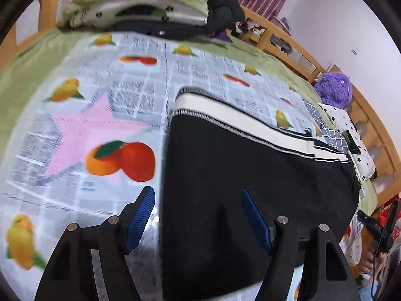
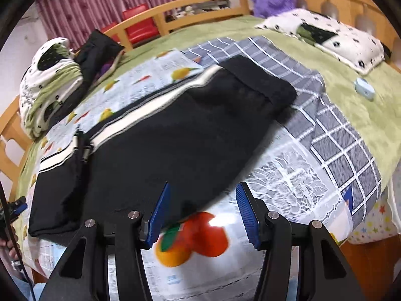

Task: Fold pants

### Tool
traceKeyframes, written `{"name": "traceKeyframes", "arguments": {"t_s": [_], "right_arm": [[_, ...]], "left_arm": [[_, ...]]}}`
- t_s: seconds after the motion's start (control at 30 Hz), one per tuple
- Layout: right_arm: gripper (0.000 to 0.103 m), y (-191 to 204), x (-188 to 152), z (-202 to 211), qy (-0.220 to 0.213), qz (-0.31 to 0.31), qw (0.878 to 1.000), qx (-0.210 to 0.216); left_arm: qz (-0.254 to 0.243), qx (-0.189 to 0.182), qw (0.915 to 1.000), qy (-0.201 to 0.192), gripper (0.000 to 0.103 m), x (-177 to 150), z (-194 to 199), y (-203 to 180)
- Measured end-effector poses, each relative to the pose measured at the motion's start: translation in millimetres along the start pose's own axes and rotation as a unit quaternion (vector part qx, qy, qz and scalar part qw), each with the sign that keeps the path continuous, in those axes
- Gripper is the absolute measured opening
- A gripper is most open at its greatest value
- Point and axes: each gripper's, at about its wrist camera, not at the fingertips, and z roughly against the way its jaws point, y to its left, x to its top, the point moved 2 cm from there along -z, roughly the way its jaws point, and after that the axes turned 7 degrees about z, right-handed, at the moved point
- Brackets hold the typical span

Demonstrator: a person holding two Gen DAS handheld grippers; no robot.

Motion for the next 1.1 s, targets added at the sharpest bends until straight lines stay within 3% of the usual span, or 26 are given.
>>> {"name": "traceKeyframes", "arguments": {"t_s": [0.17, 0.27, 0.33, 0.37, 0.4, 0.53, 0.67, 0.83, 0.93, 1.0, 1.07, 1.1], "right_arm": [[0.054, -12, -3, -39, 0.002, -0.055, 0.997, 0.058], [0.054, -7, 3, -55, -0.015, -0.068, 0.994, 0.085], [0.042, -1, 11, -64, -0.018, -0.079, 0.994, 0.080], [0.024, 2, 14, -68, -0.013, -0.080, 0.995, 0.066], [0.016, 6, 17, -70, -0.010, -0.080, 0.995, 0.061], [0.012, 27, 27, -44, -0.044, -0.077, 0.994, 0.058], [0.011, 67, 33, -25, -0.050, -0.059, 0.991, 0.109], [0.010, 138, 14, -40, -0.002, 0.010, 0.982, 0.191], [0.011, 161, -7, -65, 0.036, 0.050, 0.983, 0.172], [0.020, 159, -18, -80, 0.063, 0.053, 0.985, 0.149], [0.022, 148, -22, -77, 0.065, 0.044, 0.983, 0.165], [0.033, 139, -22, -70, 0.062, 0.037, 0.984, 0.161]], "left_arm": [[-0.005, -0.027, 0.9994, 0.020, 0.064, 7, -36, 7], [-0.019, -0.032, 0.9987, 0.034, 0.051, 20, -47, 4], [-0.010, -0.040, 0.9979, 0.049, 0.029, 29, -54, 4], [-0.004, -0.045, 0.9974, 0.055, 0.020, 33, -56, 4], [-0.005, -0.048, 0.9975, 0.052, 0.010, 37, -55, 2], [-0.023, -0.068, 0.9974, 0.011, 0.009, 59, -21, -9], [-0.020, -0.064, 0.9976, -0.020, 0.009, 86, 26, 12], [-0.009, 0.026, 0.9986, -0.044, 0.010, 101, 58, 66], [0.003, 0.056, 0.9980, -0.030, 0.011, 95, 55, 92], [0.012, 0.073, 0.9970, -0.025, 0.019, 85, 49, 107], [0.017, 0.108, 0.9936, -0.028, 0.028, 76, 48, 114], [0.021, 0.118, 0.9923, -0.031, 0.032, 69, 48, 118]]}}
